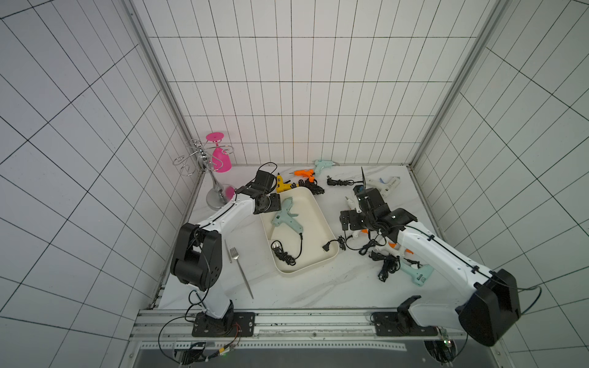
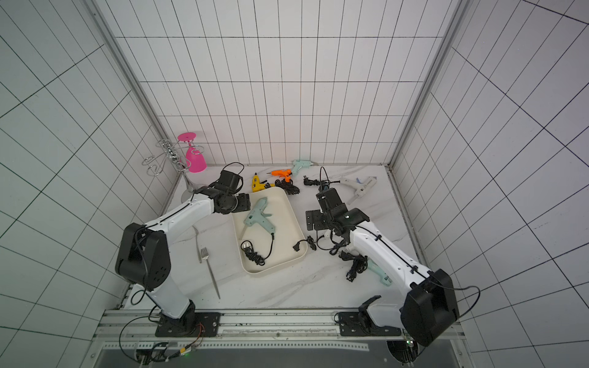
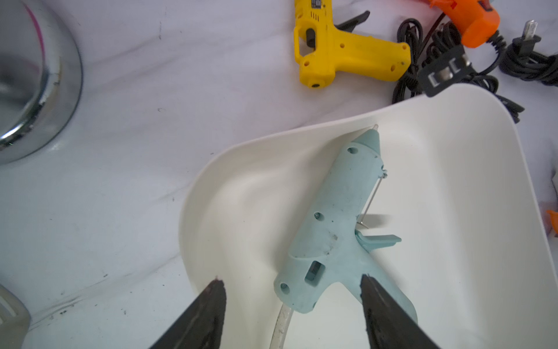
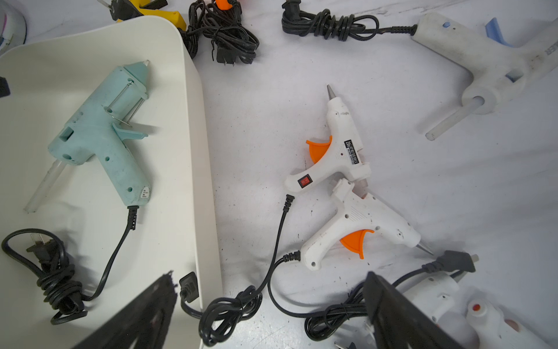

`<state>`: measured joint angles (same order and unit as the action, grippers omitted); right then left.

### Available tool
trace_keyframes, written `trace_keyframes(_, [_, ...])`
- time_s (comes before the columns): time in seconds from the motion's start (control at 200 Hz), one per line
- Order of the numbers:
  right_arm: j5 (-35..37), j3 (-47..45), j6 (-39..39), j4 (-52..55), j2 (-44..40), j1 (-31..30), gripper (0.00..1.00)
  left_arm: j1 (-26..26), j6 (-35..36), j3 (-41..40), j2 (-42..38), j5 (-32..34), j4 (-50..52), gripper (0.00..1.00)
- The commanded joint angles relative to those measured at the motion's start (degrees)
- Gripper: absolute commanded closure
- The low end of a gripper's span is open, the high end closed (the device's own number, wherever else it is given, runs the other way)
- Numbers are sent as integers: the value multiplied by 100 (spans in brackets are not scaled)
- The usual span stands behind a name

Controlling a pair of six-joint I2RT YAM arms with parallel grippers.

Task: Put the hot melt glue gun into the storage box
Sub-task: Place the hot melt adhesive gun in the storage box.

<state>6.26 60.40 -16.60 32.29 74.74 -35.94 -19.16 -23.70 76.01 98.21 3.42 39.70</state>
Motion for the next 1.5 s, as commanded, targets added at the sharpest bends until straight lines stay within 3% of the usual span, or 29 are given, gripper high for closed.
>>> trace_keyframes(0.0, [35, -56, -115, 59, -182, 57, 0, -94, 71, 319, -149, 331, 351, 29])
trace_keyframes(0.09, [198, -147, -109, 40, -249, 52, 0, -444, 101, 384, -411, -74, 363, 29])
trace_keyframes(0.23, [296, -82, 15, 40, -195, 173, 0, -1037, -601, 252, -442, -857, 209, 29])
trace_keyframes(0.425, [-596, 360, 279, -40, 479, 312, 2, -1363, -1679, -751, -437, -1391, -787, 29])
trace_keyframes(0.6, [-1323, 562, 315, -576, 1302, 197, 8, -1309, -1865, -1070, -13, -1548, -1249, 29])
trace_keyframes(0.889, [-1181, 798, 307, -386, 2353, -207, 21, -1084, -1303, -615, 916, -1362, -1145, 34])
trace_keyframes(0.999, [-990, 759, 315, -241, 2405, -256, 31, -884, -973, -547, 985, -1127, -807, 36])
trace_keyframes(1.159, [-921, 659, 366, -52, 2396, -351, 53, -585, -507, -285, 1156, -891, -463, 38])
trace_keyframes(1.494, [-991, 538, 170, 121, 2456, -573, 67, -432, 784, 1006, 1997, -111, 451, 43])
